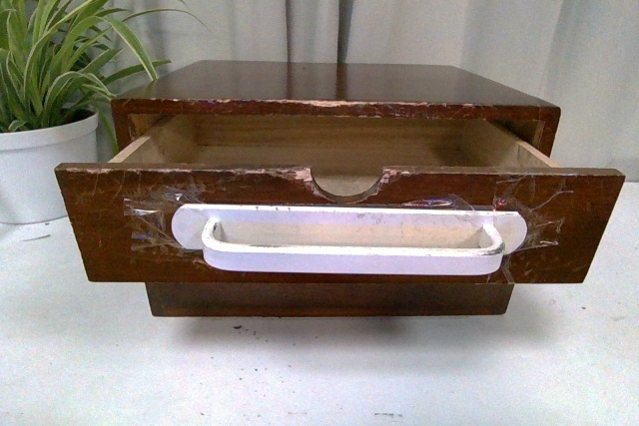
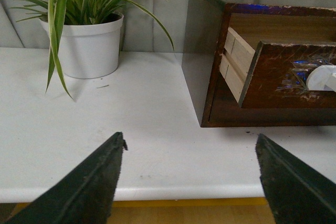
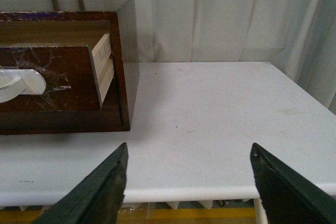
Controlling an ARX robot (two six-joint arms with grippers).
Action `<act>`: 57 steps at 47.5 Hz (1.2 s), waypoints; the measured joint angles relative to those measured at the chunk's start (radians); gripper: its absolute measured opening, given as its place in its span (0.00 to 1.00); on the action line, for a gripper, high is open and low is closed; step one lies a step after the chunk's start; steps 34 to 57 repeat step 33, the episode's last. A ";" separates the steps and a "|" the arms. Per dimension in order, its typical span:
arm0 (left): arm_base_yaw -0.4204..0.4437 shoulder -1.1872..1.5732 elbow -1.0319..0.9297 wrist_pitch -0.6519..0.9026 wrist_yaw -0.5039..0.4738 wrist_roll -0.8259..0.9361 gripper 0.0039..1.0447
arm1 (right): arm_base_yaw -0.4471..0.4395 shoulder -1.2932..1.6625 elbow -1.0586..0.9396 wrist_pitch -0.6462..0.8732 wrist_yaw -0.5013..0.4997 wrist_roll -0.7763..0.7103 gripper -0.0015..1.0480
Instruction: Open drawer
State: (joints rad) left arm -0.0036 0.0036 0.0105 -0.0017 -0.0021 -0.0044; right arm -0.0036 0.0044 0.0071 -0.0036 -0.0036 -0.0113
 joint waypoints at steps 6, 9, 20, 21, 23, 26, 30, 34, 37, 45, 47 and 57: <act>0.000 0.000 0.000 0.000 0.000 0.000 0.95 | 0.000 0.000 0.000 0.000 0.000 0.000 0.88; 0.000 0.000 0.000 0.000 0.000 0.000 0.95 | 0.000 0.000 0.000 0.000 0.000 0.002 0.93; 0.000 0.000 0.000 0.000 0.000 0.000 0.94 | 0.000 0.000 0.000 0.000 0.000 0.002 0.91; 0.000 0.000 0.000 0.000 0.000 0.000 0.94 | 0.000 0.000 0.000 0.000 0.000 0.002 0.91; 0.000 0.000 0.000 0.000 0.000 0.000 0.94 | 0.000 0.000 0.000 0.000 0.000 0.002 0.91; 0.000 0.000 0.000 0.000 0.000 0.000 0.94 | 0.000 0.000 0.000 0.000 0.000 0.002 0.91; 0.000 0.000 0.000 0.000 0.000 0.000 0.94 | 0.000 0.000 0.000 0.000 0.000 0.002 0.91; 0.000 0.000 0.000 0.000 0.000 0.000 0.94 | 0.000 0.000 0.000 0.000 0.000 0.001 0.91; 0.000 0.000 0.000 0.000 0.000 0.000 0.94 | 0.000 0.000 0.000 0.000 0.000 0.001 0.91; 0.000 0.000 0.000 0.000 0.000 0.000 0.94 | 0.000 0.000 0.000 0.000 0.000 0.001 0.91; 0.000 0.000 0.000 0.000 0.000 0.000 0.94 | 0.000 0.000 0.000 0.000 0.000 0.001 0.91; 0.000 0.000 0.000 0.000 0.000 0.000 0.94 | 0.000 0.000 0.000 0.000 0.000 0.001 0.91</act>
